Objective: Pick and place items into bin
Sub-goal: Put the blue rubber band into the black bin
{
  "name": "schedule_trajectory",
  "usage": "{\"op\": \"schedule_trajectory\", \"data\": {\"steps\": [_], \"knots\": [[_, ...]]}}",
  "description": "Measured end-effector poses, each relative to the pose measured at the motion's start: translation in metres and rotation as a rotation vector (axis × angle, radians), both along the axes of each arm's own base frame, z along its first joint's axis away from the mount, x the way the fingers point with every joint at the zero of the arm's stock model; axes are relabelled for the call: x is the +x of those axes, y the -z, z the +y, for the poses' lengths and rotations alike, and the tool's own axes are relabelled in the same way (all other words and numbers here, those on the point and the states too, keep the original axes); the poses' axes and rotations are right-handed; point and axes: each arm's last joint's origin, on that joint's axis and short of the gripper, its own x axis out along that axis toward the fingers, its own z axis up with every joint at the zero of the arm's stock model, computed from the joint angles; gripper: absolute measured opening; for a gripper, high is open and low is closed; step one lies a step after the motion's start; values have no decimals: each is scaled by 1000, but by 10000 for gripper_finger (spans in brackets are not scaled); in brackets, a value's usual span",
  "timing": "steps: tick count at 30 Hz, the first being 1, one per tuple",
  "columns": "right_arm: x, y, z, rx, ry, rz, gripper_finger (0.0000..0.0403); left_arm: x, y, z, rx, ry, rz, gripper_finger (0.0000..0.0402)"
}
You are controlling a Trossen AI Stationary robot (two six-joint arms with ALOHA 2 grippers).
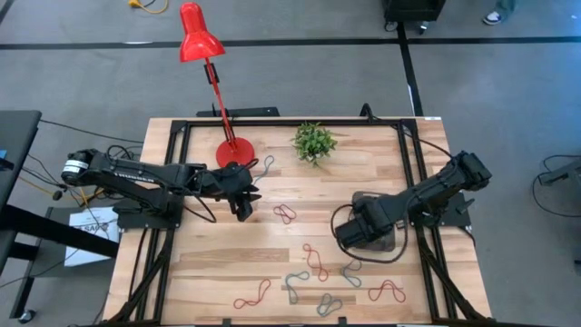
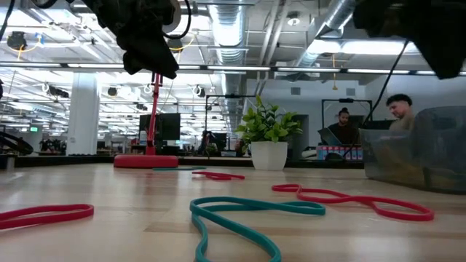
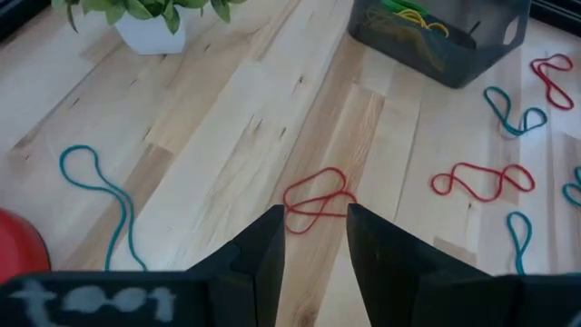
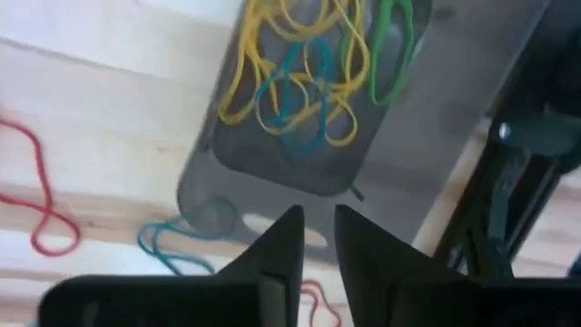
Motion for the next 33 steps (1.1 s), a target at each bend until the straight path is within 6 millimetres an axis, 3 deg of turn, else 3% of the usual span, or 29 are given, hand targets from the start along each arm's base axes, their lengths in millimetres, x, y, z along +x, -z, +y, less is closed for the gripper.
{"op": "schedule_trajectory", "data": {"steps": [9,11,15,21,27,30,33], "knots": [[0,-2,10,22,13,-58,93,0,0,0,-5,-1,-3,110],[7,-8,7,39,23,-108,93,-1,-2,-1,-96,-13,13,110],[24,-39,3,74,-31,-274,93,-1,-25,-1,-228,-44,19,110],[40,-89,-14,-244,-212,-550,93,-4,-51,9,-28,-147,31,110],[56,-112,-32,-480,-299,-698,93,2,-45,39,-98,-202,48,109],[66,-116,-42,-498,-318,-754,93,14,-29,61,-93,-234,108,109],[75,-121,-52,-525,-336,-803,93,34,0,83,-48,-235,204,109]]}}
